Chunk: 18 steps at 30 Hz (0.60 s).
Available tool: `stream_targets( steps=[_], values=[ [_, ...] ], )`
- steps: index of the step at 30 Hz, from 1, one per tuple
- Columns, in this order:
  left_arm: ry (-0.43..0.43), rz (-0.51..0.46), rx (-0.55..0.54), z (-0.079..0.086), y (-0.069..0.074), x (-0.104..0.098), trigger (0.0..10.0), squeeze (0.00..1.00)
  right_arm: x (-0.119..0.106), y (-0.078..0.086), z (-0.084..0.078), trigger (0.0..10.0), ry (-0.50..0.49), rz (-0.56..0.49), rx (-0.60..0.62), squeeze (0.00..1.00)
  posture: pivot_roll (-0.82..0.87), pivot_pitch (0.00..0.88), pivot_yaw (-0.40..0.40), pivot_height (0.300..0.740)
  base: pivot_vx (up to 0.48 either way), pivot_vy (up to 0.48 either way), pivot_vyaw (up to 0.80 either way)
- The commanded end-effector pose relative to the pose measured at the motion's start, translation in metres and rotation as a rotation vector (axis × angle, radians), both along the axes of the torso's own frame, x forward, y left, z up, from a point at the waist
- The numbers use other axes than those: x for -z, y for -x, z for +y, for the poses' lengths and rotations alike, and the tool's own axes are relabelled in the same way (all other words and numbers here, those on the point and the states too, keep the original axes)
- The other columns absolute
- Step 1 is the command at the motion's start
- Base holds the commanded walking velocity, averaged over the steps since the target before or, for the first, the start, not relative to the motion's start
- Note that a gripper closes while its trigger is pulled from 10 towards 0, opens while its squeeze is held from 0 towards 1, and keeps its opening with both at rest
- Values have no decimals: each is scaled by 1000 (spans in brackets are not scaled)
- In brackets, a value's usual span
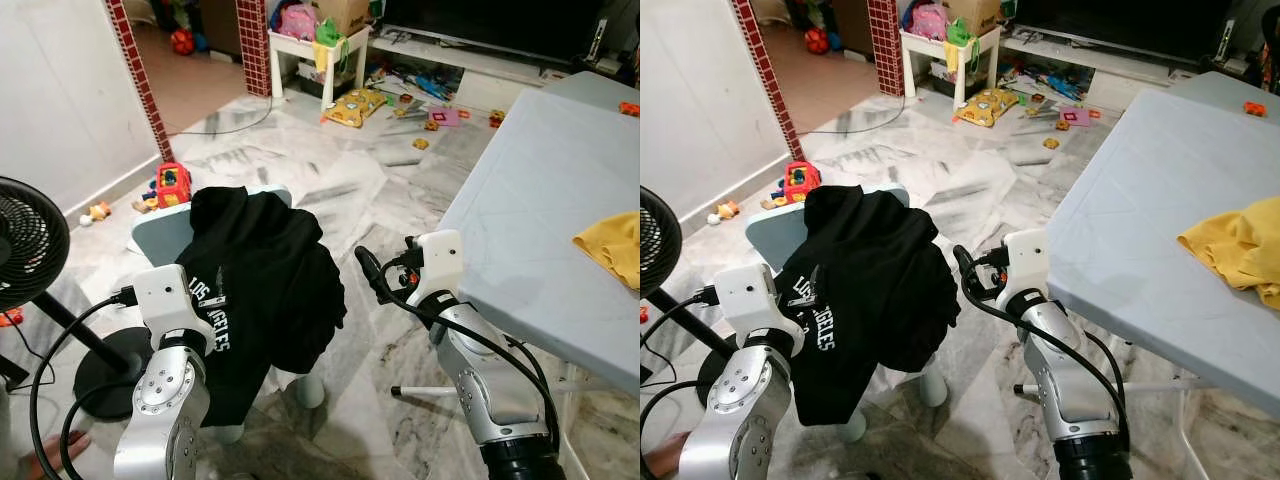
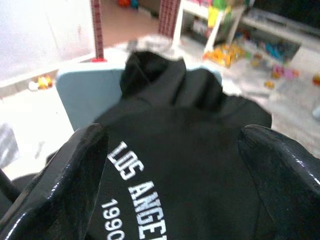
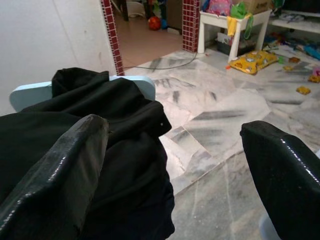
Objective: Hang hanger
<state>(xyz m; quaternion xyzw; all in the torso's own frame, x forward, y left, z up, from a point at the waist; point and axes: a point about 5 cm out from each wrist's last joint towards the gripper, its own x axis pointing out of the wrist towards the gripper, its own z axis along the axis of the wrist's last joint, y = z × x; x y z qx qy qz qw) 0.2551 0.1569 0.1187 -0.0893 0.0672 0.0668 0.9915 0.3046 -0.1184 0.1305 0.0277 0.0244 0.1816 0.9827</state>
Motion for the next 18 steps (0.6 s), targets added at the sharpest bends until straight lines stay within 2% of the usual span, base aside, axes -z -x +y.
stream_targets(
  steps=[1,5,7,11,16,18],
  values=[
    [7,56,26,-3,0,8,10000,0,-1,2,-3,10000,-6,5,3,0,-42,89,-37,740,0,0,0],
    [5,127,81,-4,-1,18,10000,0,-1,2,-3,10000,-7,5,3,0,-43,92,-37,740,0,0,0],
    [12,281,153,-3,0,39,10000,0,-3,2,-2,10000,-10,5,1,0,-43,95,-39,740,0,0,0],
    [-7,296,214,4,-10,45,10000,0,-6,2,-1,10000,-6,0,-8,0,-52,105,-41,740,0,0,0],
    [-47,326,317,4,-23,50,10000,0,-11,3,1,10000,9,-16,-18,0,-71,105,-37,740,0,0,0],
    [-59,340,340,4,-26,55,9647,0,-12,4,1,10000,13,-18,-20,0,-79,104,-33,740,0,0,0]
  ],
)
